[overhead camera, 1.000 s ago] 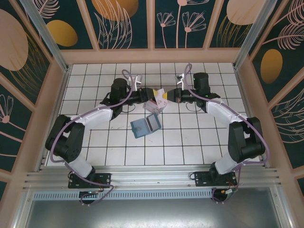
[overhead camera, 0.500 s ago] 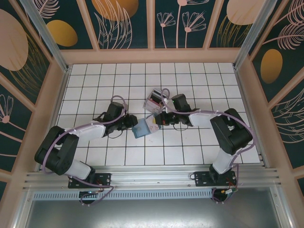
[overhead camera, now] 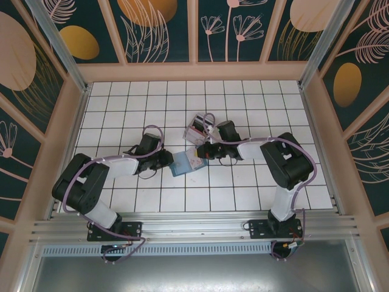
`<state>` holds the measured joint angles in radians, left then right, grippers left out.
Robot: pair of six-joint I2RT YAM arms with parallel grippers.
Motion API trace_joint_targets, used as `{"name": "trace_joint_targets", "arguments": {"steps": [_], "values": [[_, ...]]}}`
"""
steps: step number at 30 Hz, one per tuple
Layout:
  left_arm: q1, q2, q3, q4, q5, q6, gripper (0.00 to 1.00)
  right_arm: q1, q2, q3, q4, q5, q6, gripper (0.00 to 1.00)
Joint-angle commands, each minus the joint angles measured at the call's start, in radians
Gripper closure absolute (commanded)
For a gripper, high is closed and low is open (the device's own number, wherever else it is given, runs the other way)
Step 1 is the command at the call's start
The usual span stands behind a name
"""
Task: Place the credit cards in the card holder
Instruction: Insert the credit card into the card slot.
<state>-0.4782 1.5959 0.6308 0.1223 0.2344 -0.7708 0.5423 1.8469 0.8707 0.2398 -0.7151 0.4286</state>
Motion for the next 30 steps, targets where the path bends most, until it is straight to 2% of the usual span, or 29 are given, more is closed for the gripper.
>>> {"name": "trace_joint_targets", "arguments": {"steps": [1, 12, 17, 23, 30], "values": [[0.0, 0.044, -0.02, 0.003, 0.013, 0.01, 0.78, -0.001, -0.004, 0.021, 0.025, -0.033, 0.012, 0.99], [0.001, 0.03, -0.031, 0.002, 0.007, 0.01, 0.81, -0.001, -0.059, -0.006, 0.042, -0.03, 0.045, 0.99], [0.001, 0.027, -0.035, 0.013, 0.018, 0.005, 0.81, -0.001, -0.026, 0.002, 0.035, -0.034, 0.083, 0.99], [0.001, 0.013, -0.062, 0.044, 0.027, -0.014, 0.81, 0.015, -0.03, -0.031, 0.016, 0.054, 0.125, 1.0], [0.001, 0.04, -0.105, 0.116, 0.049, -0.043, 0.83, 0.048, 0.008, -0.043, 0.09, 0.012, 0.174, 1.0]]}}
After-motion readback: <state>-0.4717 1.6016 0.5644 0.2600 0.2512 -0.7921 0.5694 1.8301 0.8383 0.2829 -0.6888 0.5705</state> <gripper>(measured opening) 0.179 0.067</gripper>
